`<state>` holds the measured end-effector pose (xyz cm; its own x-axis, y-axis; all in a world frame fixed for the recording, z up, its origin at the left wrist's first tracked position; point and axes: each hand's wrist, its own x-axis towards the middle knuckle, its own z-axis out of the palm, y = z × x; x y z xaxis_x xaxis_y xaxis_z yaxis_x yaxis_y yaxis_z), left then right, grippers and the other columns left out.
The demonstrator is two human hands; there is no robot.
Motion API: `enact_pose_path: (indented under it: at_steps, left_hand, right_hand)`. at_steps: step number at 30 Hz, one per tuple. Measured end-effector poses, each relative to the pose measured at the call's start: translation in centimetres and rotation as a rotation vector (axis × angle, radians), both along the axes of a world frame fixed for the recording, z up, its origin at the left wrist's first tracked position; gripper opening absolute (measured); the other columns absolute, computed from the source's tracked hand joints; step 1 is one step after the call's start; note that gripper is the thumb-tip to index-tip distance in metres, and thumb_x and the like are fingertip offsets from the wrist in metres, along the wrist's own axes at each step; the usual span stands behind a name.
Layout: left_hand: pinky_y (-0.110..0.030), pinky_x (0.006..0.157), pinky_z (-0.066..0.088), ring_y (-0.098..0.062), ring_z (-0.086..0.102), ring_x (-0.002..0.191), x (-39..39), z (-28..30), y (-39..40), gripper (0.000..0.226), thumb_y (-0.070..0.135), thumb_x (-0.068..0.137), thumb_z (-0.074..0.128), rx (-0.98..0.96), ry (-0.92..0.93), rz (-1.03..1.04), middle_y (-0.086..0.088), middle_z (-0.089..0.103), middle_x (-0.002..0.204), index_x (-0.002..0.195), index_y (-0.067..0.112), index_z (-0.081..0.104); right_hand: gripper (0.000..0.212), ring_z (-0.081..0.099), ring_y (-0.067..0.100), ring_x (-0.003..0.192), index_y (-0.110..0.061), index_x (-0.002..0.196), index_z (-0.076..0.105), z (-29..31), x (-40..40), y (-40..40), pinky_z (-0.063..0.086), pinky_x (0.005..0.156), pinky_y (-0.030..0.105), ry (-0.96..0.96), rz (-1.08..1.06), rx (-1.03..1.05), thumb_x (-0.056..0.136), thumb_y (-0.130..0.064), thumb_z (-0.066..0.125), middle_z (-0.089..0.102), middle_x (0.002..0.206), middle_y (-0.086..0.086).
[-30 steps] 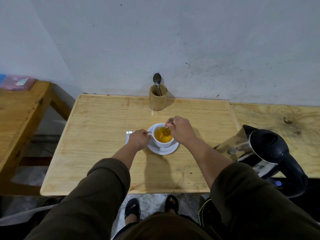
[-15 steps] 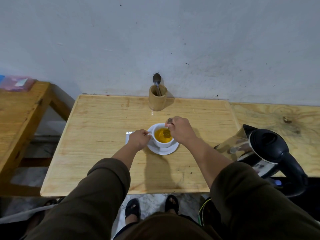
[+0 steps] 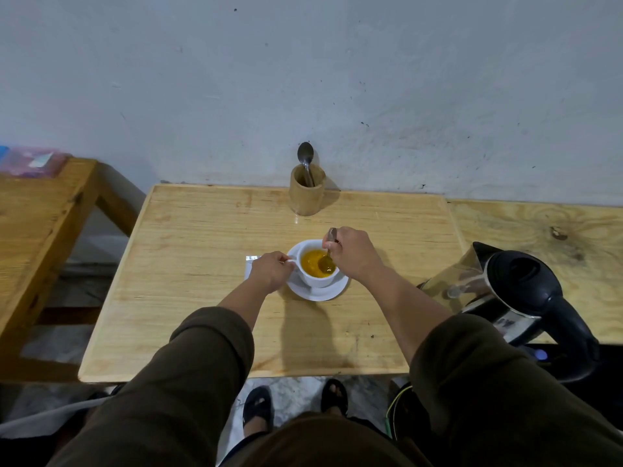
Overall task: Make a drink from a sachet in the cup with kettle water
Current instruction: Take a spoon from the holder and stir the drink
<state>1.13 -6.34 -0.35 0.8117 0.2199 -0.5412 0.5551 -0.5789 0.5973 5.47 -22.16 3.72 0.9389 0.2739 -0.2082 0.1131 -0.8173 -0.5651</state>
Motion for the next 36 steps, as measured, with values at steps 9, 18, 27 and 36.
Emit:
enact_pose_path:
  at_steps: [9, 18, 27, 36]
  left_hand:
    - [-0.031, 0.086, 0.049, -0.032, 0.062, 0.111, 0.02, 0.06, 0.05, 0.037, 0.032, 0.094, 0.048, -0.004, 0.0, 0.003, -0.012, 0.065, 0.123, 0.123, 0.011, 0.06]
    - [-0.031, 0.089, 0.048, -0.031, 0.061, 0.113, 0.0, 0.12, -0.02, 0.038, 0.032, 0.095, 0.048, 0.0, 0.001, 0.004, -0.012, 0.063, 0.126, 0.126, 0.011, 0.059]
    - [-0.031, 0.091, 0.047, -0.03, 0.059, 0.115, -0.06, 0.24, -0.02, 0.039, 0.033, 0.095, 0.047, 0.007, 0.004, -0.003, -0.011, 0.062, 0.129, 0.127, 0.012, 0.058]
    - [-0.027, 0.084, 0.045, -0.03, 0.061, 0.113, 0.02, 0.42, -0.08, 0.039, 0.031, 0.094, 0.048, -0.016, 0.017, 0.014, -0.01, 0.064, 0.127, 0.127, 0.013, 0.058]
  right_hand:
    - [0.019, 0.064, 0.024, 0.1, -0.006, 0.094, 0.072, 0.36, -0.81, 0.48, 0.048, 0.094, 0.034, 0.039, 0.028, 0.102, 0.091, -0.013, 0.055, 0.073, 0.103, 0.011]
    - [0.021, 0.06, 0.027, 0.102, -0.007, 0.096, 0.07, 0.44, -0.19, 0.22, 0.046, 0.088, 0.032, 0.002, -0.002, 0.003, 0.094, -0.012, 0.049, 0.067, 0.107, 0.013]
    - [0.018, 0.065, 0.027, 0.096, -0.01, 0.093, 0.068, 0.33, -0.58, 0.33, 0.052, 0.092, 0.038, 0.118, 0.01, 0.087, 0.092, -0.018, 0.052, 0.071, 0.099, 0.014]
    - [0.023, 0.058, 0.025, 0.106, -0.008, 0.1, 0.07, 0.52, -0.32, 0.12, 0.043, 0.09, 0.027, 0.028, -0.002, 0.044, 0.094, -0.011, 0.048, 0.066, 0.111, 0.013]
